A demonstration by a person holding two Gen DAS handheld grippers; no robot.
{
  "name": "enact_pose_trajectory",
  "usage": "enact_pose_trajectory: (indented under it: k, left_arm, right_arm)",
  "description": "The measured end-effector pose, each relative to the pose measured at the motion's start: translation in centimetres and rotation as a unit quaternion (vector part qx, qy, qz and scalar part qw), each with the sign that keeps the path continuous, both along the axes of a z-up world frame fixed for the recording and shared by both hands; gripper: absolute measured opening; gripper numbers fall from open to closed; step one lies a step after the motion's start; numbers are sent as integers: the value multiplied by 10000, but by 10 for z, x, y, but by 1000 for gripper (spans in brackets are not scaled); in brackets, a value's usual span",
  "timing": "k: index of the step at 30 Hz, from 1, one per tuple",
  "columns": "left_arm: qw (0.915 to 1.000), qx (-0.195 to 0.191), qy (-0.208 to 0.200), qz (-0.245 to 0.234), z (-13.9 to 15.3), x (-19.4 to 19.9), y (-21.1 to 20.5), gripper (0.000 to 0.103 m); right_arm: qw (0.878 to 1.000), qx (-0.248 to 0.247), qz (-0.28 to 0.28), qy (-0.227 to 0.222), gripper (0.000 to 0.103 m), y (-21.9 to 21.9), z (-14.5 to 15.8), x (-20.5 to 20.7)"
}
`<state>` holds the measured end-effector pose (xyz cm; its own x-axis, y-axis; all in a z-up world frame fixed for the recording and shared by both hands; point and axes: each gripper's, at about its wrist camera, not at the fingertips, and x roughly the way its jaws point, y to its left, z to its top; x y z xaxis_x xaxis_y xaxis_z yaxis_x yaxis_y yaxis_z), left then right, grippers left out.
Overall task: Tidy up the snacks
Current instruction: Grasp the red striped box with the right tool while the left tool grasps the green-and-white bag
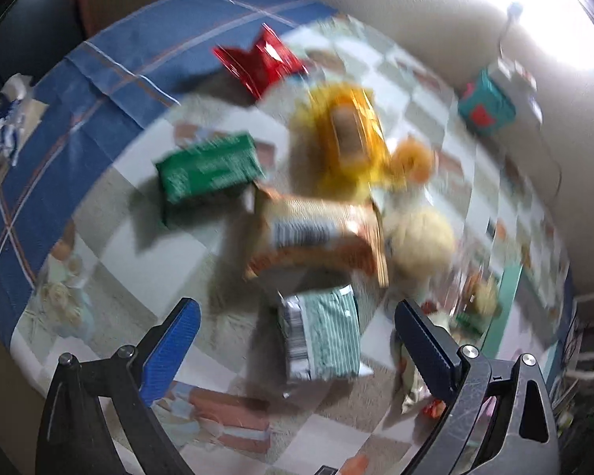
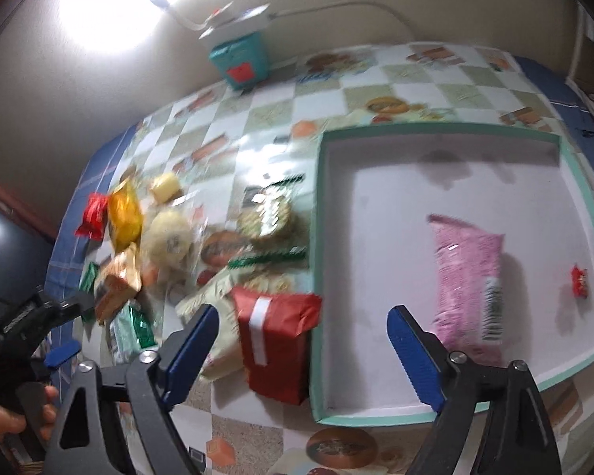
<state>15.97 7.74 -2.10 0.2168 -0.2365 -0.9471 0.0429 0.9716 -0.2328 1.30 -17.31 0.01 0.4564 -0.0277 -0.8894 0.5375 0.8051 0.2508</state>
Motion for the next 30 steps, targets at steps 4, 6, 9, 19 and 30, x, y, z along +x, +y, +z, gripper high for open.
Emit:
enact_pose_trajectory:
  k: [4,6,9,19,30]
  left_arm:
    - [9997,118,107,-193,-8,-4,-16,99]
    - [9992,214,179,-274,-14,-6,-24,98]
    - [9985,327,232,-380,-22,-7,-33,96]
    - [9971,479,360,-461,-36,-9,-45,71]
    - [9981,369,319,-379,-36,-5,-38,54]
  right_arm:
    - [9996,3,178,206,80,13,-10,6]
    - [9994,-14,222,255,76,17,-12,9]
    - [9992,-68,226,328,74,21,-15,11]
    - [9986,-163,139,481,51,27,-23,15]
    - [9994,28,44,346,46,22,-20,11]
